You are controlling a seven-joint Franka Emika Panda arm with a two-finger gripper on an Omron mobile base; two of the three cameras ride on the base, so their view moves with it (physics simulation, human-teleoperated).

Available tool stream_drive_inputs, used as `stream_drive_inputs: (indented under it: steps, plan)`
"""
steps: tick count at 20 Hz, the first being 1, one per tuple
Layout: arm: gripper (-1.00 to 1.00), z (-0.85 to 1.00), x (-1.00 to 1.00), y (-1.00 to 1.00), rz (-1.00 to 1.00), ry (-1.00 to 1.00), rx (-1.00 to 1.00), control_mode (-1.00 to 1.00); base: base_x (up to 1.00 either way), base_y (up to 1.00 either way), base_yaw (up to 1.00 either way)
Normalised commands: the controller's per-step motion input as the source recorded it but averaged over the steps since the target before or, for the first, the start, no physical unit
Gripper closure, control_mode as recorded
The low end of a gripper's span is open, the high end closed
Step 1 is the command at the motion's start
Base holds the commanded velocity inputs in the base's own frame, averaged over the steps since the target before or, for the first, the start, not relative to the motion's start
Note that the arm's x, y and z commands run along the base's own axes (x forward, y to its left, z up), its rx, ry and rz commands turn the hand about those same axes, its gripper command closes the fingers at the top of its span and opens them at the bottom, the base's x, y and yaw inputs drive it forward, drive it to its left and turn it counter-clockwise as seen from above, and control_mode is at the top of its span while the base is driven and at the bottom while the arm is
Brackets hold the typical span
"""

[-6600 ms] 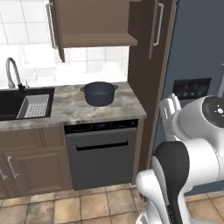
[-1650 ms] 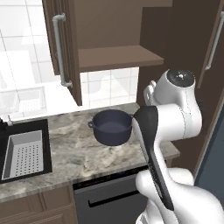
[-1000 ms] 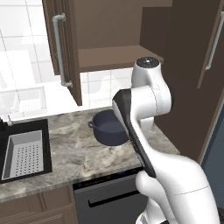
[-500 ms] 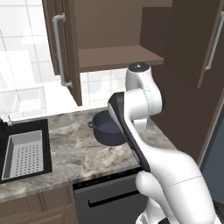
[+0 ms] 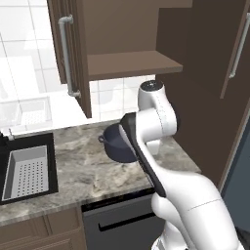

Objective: Pick the kettle from the cabinet and place it on a stove burner. Then pick the pot from the counter and place it on another stove burner. Finally, turn both burners on.

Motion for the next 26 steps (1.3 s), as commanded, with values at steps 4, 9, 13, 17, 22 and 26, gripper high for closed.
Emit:
stream_drive_inputs:
  steps: [4, 9, 13, 17, 22, 26]
  plan:
    - [-1.00, -0.17, 0.21, 0.00, 0.00, 0.00, 0.00, -1.00, 0.00, 0.00, 0.00]
    - [-1.00, -0.16, 0.22, 0.00, 0.00, 0.00, 0.00, -1.00, 0.00, 0.00, 0.00]
    - [-1.00, -0.16, 0.23, 0.00, 0.00, 0.01, 0.00, -1.00, 0.00, 0.00, 0.00]
    - [-1.00, -0.18, 0.29, 0.00, 0.00, 0.03, 0.00, -1.00, 0.00, 0.00, 0.00]
    - [-1.00, -0.20, 0.26, 0.00, 0.00, 0.04, 0.00, -1.00, 0.00, 0.00, 0.00]
    - [-1.00, -0.21, 0.29, 0.00, 0.00, 0.03, 0.00, -1.00, 0.00, 0.00, 0.00]
